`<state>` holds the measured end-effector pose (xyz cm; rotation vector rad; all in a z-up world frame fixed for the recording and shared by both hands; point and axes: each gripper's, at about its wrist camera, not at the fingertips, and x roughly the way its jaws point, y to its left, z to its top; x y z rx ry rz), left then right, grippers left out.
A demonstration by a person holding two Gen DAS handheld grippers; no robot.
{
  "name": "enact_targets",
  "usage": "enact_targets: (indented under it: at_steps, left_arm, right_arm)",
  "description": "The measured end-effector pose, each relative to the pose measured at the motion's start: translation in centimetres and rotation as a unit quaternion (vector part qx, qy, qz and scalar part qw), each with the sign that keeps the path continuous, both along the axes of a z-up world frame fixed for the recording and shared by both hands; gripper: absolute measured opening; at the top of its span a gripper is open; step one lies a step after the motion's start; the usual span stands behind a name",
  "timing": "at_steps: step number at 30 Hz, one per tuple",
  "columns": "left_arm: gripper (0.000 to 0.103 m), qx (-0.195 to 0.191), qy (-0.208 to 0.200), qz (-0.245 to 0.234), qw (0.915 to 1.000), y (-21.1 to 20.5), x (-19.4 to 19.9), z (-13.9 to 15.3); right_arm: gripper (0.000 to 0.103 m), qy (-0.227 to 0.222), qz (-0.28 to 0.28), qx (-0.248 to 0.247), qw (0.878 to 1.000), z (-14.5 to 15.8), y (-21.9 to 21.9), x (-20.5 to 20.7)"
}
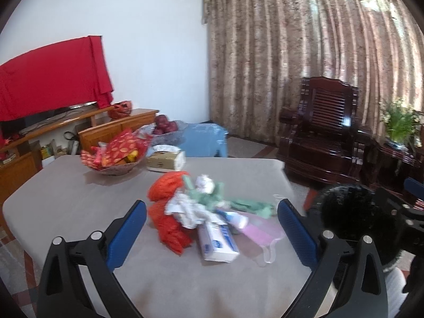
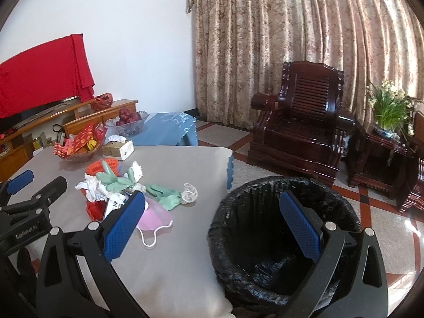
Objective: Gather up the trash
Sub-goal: 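Grasp the white alcohol-pad box with the right gripper and lift it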
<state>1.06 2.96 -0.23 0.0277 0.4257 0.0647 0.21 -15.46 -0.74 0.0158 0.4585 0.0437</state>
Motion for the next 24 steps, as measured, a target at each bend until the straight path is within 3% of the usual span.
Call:
enact_targets:
  at_steps: [5, 10, 20, 24]
  left_arm:
    - [0.097, 0.013, 0.018, 0.047, 0.9986, 3.6, 1.9, -1.6]
    - [0.097, 0.016, 0.04, 0.065, 0.9969, 6.0, 3.5, -3.5]
    - [0.093, -0.003, 0.061, 0.025, 0.9978, 5.0, 7.9, -6.0]
    - [0.079, -0.005, 0.079, 0.01, 0.9968, 4.1, 10.9, -7.5]
  right_arm:
    - [0.098, 0.013, 0.036, -0.013, 0.999, -1.2, 2.6, 2.5]
    - [0.098, 0.033, 0.075, -0.003, 0.997, -2.8, 5.1, 5.9]
    - [0.096, 0.071, 0.069, -0.013, 0.995, -5.4, 6.4, 9.5]
    - [0.091, 0.08, 0.06, -0.017, 0.995, -5.9, 5.9, 10.3]
